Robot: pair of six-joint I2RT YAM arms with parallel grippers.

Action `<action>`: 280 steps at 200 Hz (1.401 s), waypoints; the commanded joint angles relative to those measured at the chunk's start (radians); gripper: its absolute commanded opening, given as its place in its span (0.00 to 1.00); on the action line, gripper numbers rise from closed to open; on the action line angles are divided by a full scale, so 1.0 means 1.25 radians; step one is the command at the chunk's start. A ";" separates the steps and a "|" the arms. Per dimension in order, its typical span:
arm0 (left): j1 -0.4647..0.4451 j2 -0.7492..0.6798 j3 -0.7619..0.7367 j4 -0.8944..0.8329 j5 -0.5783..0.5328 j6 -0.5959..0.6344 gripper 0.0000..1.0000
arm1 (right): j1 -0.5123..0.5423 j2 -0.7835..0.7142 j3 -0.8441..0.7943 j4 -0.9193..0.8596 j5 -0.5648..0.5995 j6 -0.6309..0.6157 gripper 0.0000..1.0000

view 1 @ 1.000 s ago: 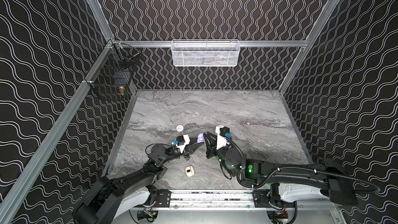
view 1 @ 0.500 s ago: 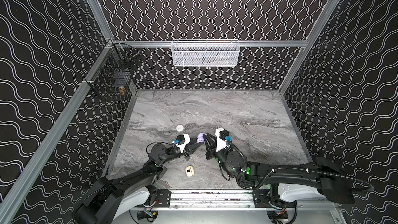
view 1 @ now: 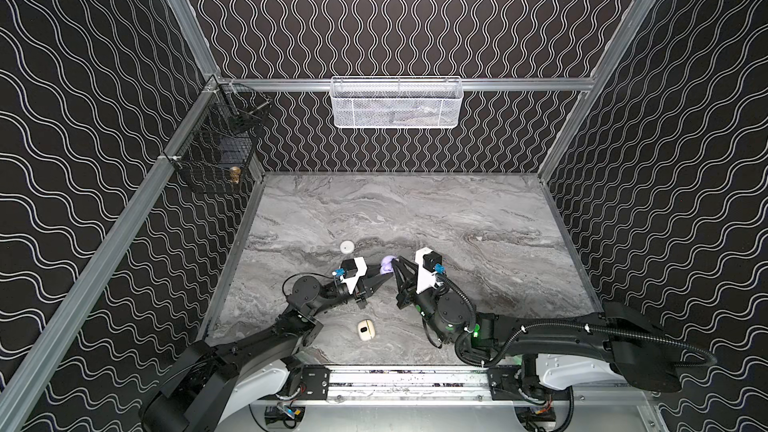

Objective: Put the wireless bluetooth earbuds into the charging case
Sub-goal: 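Lower the held earbud into the open lavender case, then release the earbud and move the right gripper over the other lavender earbud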

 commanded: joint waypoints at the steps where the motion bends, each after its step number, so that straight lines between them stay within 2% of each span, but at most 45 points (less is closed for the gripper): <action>1: 0.000 -0.001 0.008 0.046 0.015 -0.009 0.00 | 0.004 0.006 -0.004 -0.015 -0.027 0.004 0.17; 26: -0.001 0.001 0.005 0.063 0.017 -0.014 0.00 | 0.007 -0.001 -0.006 -0.026 -0.026 0.009 0.25; 76: -0.001 0.002 0.004 0.063 0.018 -0.009 0.00 | 0.012 -0.027 -0.007 -0.047 -0.013 0.009 0.55; 107: 0.000 0.003 0.003 0.058 0.015 -0.004 0.00 | 0.015 -0.105 -0.015 -0.098 -0.002 0.025 0.58; 134: -0.001 0.004 -0.001 0.063 0.013 -0.001 0.00 | 0.014 -0.206 -0.025 -0.201 0.013 0.073 0.60; 160: -0.001 0.003 -0.003 0.061 0.008 -0.001 0.00 | 0.009 -0.284 -0.009 -0.351 0.093 0.162 0.60; 177: 0.000 0.004 -0.001 0.058 0.007 -0.002 0.00 | -0.028 -0.286 0.043 -0.567 0.132 0.289 0.58; 192: 0.000 0.007 0.000 0.049 0.001 0.000 0.00 | -0.115 -0.252 0.088 -0.739 0.067 0.406 0.57; 207: -0.001 0.011 0.001 0.051 -0.005 0.001 0.00 | -0.219 -0.195 0.098 -0.812 -0.059 0.453 0.54; 227: -0.001 0.011 0.005 0.042 0.000 -0.001 0.00 | -0.311 -0.115 0.072 -0.817 -0.161 0.469 0.51; 253: 0.000 0.009 0.000 0.042 -0.006 0.002 0.00 | -0.362 -0.033 0.040 -0.782 -0.251 0.488 0.52; 280: 0.000 -0.006 0.007 0.017 -0.001 0.006 0.00 | -0.394 0.019 0.009 -0.732 -0.307 0.491 0.60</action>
